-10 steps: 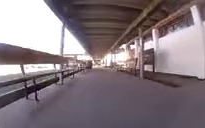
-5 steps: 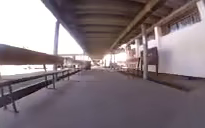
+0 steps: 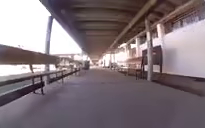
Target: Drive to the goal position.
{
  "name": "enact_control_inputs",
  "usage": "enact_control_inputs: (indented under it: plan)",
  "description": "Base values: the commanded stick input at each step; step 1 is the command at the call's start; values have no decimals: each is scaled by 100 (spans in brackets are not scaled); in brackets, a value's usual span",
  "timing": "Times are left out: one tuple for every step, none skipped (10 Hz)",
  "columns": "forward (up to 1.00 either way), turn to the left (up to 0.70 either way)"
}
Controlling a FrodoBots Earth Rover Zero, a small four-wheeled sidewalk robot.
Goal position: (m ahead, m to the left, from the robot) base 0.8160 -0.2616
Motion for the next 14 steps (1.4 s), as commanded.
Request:
enact_control_inputs:
  plan:
    - [100, 1]
    - [100, 1]
    - [100, 1]
    - [100, 1]
    - [100, 1]
    - [100, 1]
    - [100, 1]
    - [100, 1]
    - [100, 1]
    - [100, 1]
    - [100, 1]
    - [100, 1]
    - [100, -14]
    - [100, -31]
